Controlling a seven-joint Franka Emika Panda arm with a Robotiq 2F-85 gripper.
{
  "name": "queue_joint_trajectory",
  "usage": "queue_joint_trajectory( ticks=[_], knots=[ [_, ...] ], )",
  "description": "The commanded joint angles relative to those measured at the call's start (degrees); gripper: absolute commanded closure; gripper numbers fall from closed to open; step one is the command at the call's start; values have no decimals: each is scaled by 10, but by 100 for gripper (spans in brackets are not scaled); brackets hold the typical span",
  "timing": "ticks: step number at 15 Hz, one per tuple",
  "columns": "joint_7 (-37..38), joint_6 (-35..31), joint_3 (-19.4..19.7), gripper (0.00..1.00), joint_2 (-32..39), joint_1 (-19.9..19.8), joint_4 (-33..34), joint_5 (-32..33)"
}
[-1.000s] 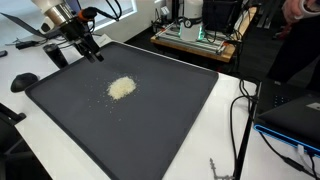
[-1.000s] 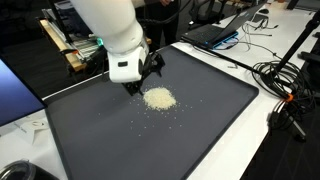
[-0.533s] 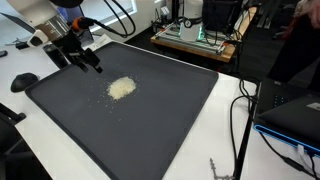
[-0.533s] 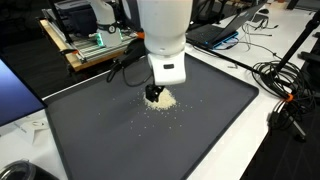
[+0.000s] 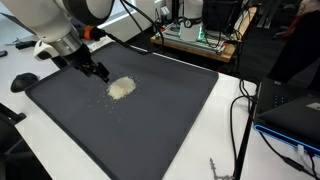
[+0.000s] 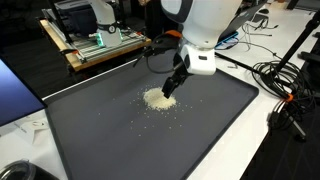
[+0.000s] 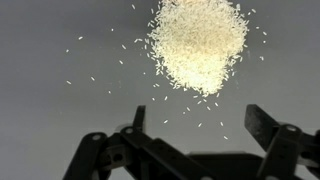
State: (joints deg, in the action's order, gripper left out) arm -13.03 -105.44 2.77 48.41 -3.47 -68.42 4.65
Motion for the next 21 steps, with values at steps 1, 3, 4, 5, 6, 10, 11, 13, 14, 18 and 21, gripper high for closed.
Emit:
queue_joint_trajectory(
  ticks=[1,3,4,5,6,10,11,13,14,18,21],
  knots=[
    [70,15,19,0,1,42,-5,53],
    [112,17,24,0,-3,62,-17,72],
    [136,14,25,0,-5,69,-22,76],
    [165,5,26,0,-9,75,-31,75],
    [188,-9,30,0,-12,83,-41,81],
    [272,-42,32,0,-37,94,-90,71],
    [289,-53,34,0,-46,96,-107,71],
    [323,-94,37,0,-74,98,-155,70],
    [337,-120,40,0,-90,100,-182,74],
    [366,-213,42,0,-163,100,-290,72],
    [358,-272,37,0,-225,92,-370,66]
  ],
)
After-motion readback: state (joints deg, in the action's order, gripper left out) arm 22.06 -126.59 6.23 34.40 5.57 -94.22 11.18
